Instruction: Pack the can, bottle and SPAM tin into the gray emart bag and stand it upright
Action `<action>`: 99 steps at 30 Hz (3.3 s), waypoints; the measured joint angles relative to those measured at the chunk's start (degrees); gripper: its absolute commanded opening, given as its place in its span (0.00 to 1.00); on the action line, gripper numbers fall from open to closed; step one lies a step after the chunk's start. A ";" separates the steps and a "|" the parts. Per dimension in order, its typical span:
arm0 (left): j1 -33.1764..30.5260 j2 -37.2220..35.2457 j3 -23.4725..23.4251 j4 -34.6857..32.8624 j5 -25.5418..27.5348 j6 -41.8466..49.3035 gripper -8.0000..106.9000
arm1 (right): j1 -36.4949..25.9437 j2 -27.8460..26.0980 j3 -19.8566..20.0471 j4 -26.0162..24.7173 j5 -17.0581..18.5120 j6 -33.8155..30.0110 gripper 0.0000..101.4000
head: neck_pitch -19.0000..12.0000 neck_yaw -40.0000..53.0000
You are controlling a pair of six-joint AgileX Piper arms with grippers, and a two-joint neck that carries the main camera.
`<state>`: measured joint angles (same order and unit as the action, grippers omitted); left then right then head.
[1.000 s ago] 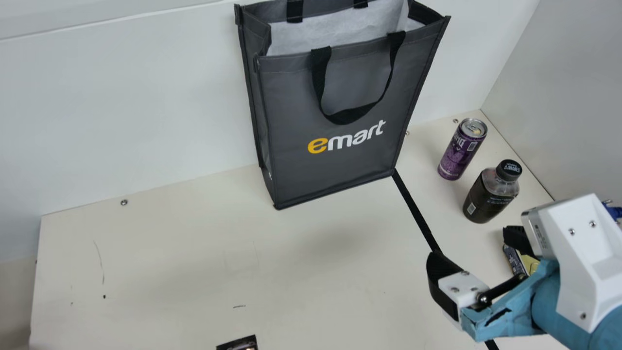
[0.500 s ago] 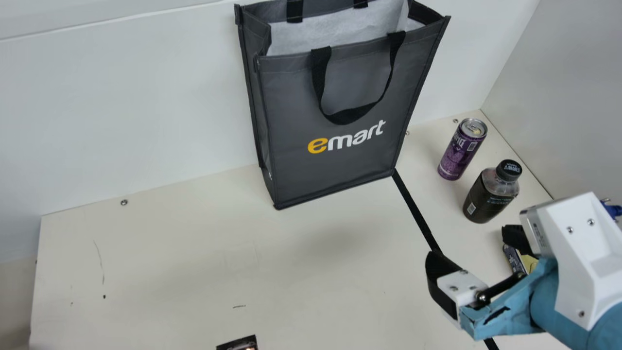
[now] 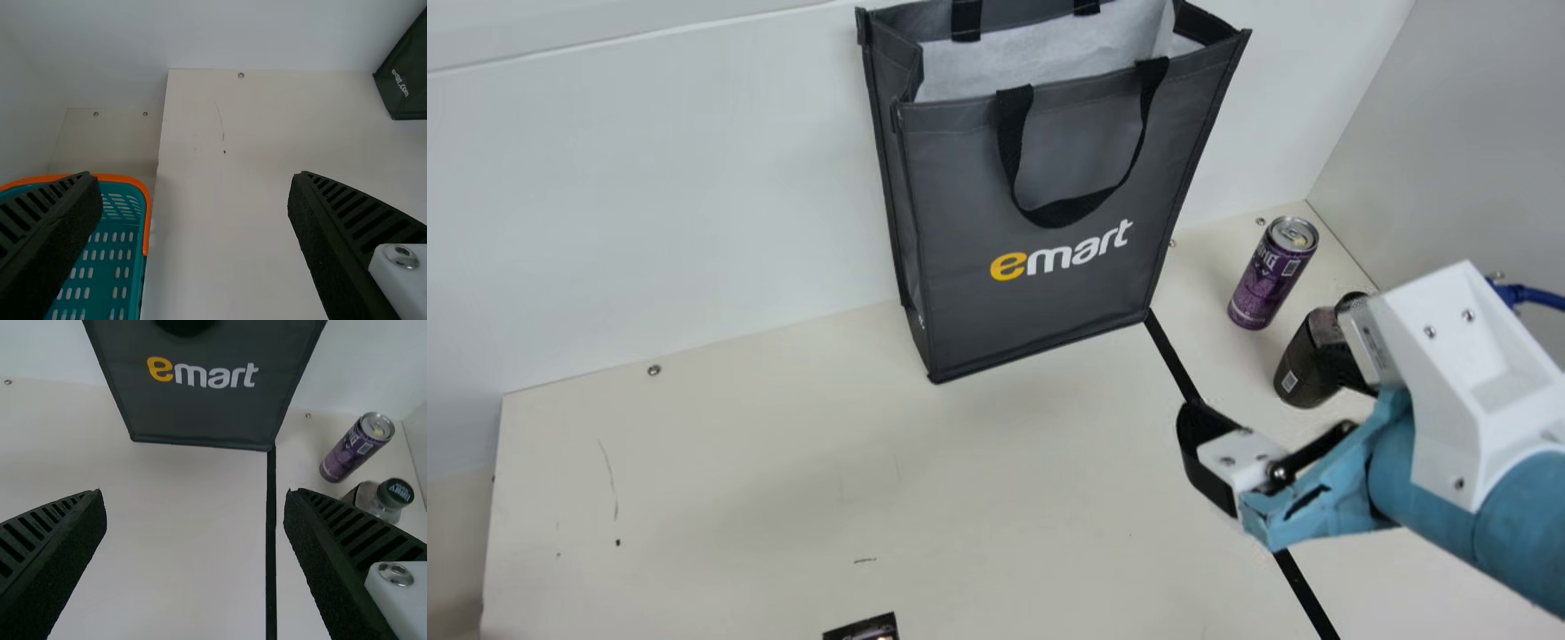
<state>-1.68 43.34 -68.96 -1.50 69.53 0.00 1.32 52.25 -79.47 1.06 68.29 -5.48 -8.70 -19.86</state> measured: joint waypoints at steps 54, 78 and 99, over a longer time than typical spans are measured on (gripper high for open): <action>0.00 0.00 0.00 0.00 0.00 0.00 0.85 | -4.24 29.60 -38.78 11.31 1.58 -31.31 0.94 | 0.00 -0.09; 0.00 0.00 0.00 0.00 0.00 0.00 0.85 | -7.43 41.74 -49.22 22.33 1.56 -43.21 0.94 | 0.00 -0.09; 0.00 0.00 0.00 0.00 0.00 0.00 0.85 | -10.06 49.69 -51.66 30.28 1.55 -56.67 0.94 | 0.00 0.00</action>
<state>-1.68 43.34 -68.96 -1.50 69.53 0.00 -8.74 101.93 -131.13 31.35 69.85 -62.14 -8.70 -19.86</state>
